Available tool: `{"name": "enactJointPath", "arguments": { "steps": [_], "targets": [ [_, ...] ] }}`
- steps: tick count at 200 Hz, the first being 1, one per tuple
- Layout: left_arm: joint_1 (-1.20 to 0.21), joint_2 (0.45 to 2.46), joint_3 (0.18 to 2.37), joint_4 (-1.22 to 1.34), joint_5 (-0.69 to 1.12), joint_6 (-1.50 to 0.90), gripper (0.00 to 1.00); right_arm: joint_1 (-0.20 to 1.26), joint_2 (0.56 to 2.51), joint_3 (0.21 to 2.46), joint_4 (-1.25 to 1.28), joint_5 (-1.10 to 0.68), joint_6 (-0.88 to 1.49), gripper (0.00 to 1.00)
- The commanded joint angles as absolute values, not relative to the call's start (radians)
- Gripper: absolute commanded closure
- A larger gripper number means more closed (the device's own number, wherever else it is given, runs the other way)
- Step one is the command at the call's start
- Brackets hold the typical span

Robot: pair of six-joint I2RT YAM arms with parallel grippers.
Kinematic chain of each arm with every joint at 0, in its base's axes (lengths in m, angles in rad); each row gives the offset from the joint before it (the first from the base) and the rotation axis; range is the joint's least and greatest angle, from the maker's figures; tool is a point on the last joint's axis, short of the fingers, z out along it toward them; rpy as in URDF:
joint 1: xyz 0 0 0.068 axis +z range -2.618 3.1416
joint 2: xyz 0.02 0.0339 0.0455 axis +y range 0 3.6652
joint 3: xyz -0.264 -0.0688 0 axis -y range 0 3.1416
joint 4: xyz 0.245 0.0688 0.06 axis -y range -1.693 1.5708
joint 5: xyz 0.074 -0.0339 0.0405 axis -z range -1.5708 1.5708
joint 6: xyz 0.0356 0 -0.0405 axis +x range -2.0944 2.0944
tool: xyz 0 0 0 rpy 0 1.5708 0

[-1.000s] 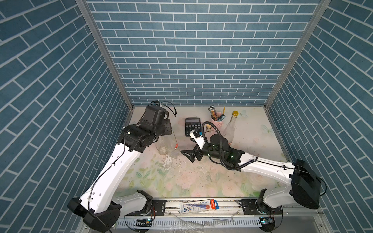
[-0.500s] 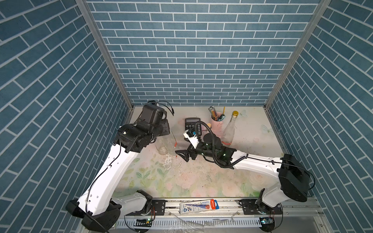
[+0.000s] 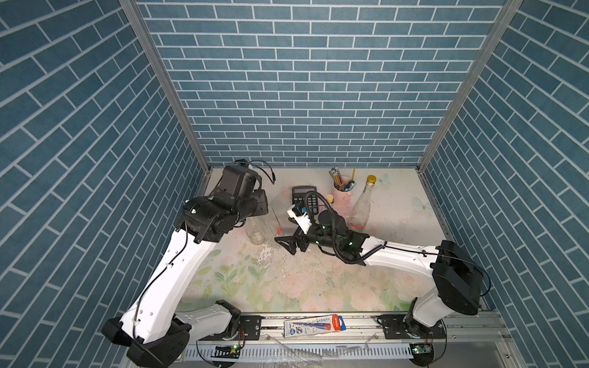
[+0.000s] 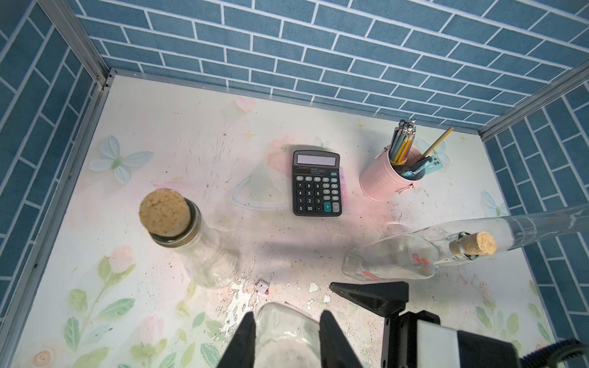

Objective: Remove the label from the bottle
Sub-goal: Tear open the label from the bottle.

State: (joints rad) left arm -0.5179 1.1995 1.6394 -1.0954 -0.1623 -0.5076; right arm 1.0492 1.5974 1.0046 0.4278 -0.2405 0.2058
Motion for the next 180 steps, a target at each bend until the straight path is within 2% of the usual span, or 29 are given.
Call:
{"name": "enactJointPath", "arguments": {
  "steps": [1, 180],
  "targets": [
    [-0.522, 1.177, 1.674, -1.077, -0.149, -0.49, 1.0, 1.054, 1.612, 1.024, 0.458, -0.242, 0.219, 0.01],
    [-0.522, 1.175, 1.704, -1.113, -0.128, -0.417, 1.0, 1.051, 1.569, 0.963, 0.44, -0.16, 0.182, 0.01]
  ]
}}
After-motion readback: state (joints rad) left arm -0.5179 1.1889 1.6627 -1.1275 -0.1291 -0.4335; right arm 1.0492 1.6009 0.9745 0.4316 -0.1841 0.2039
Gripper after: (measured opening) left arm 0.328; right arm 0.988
